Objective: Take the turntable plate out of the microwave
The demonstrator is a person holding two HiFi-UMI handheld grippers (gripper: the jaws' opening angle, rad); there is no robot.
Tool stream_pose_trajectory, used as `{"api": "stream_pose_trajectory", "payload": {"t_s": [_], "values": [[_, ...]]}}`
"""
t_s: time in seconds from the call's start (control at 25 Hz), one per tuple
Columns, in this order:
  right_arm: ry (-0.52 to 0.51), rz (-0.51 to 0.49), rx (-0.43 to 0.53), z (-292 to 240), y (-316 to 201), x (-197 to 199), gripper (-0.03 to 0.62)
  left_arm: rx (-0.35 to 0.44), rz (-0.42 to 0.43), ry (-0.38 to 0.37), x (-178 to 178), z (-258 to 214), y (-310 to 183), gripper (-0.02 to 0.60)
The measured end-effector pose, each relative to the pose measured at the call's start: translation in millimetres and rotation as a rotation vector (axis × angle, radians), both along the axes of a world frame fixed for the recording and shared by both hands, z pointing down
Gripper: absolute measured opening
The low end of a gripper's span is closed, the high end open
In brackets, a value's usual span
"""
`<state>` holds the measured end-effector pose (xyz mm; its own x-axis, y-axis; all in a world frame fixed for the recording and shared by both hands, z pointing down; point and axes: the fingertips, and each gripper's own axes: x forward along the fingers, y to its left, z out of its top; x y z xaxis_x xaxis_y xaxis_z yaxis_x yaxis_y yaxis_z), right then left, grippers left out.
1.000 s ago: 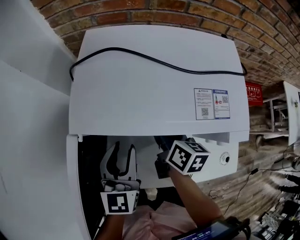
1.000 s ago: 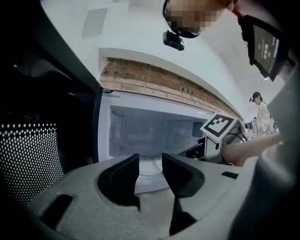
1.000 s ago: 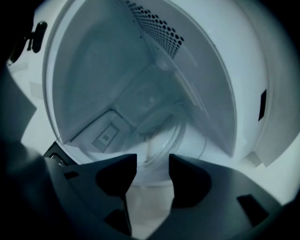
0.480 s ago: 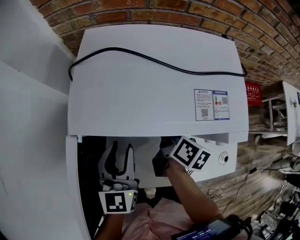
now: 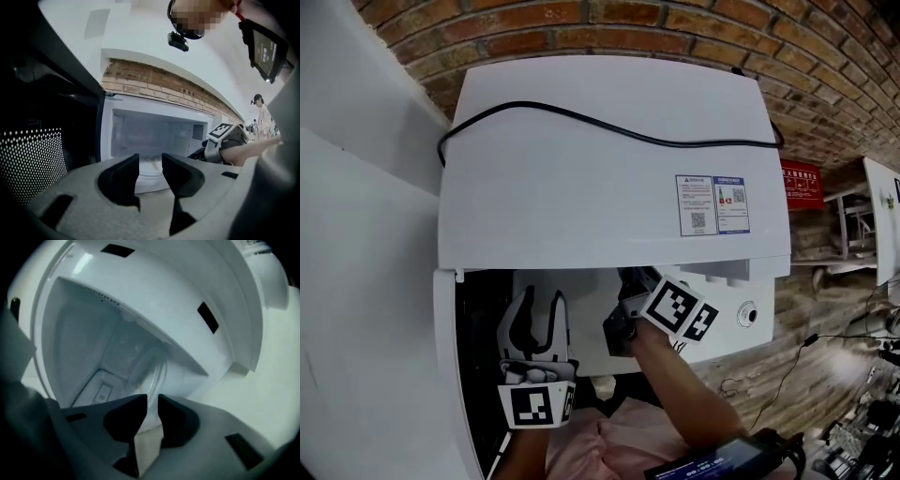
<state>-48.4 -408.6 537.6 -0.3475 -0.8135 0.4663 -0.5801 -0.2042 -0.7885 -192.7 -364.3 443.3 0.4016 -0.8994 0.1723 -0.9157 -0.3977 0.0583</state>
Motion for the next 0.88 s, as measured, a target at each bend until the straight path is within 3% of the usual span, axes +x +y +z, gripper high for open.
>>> {"api": "stream_pose_trajectory", "payload": {"t_s": [0.12, 0.52, 0.72, 0.88], "values": [[0.001, -0.016, -0.060, 2, -7, -4, 0.077, 0.000, 0.002, 0.006, 0, -1, 1, 0.161], [-0.040, 0.054, -0.110, 4, -13, -10, 0.078, 0.000, 0.028, 0.024, 2, -2, 5, 0.158], [-0.214, 0.097, -0.075, 5, -17, -10, 0.030, -0.011, 0.035, 0.040, 4, -3, 5, 0.158], [-0.293, 0.103, -0.028, 3, -15, -12, 0.023, 0.004, 0.034, 0.030, 1, -4, 4, 0.158]]}}
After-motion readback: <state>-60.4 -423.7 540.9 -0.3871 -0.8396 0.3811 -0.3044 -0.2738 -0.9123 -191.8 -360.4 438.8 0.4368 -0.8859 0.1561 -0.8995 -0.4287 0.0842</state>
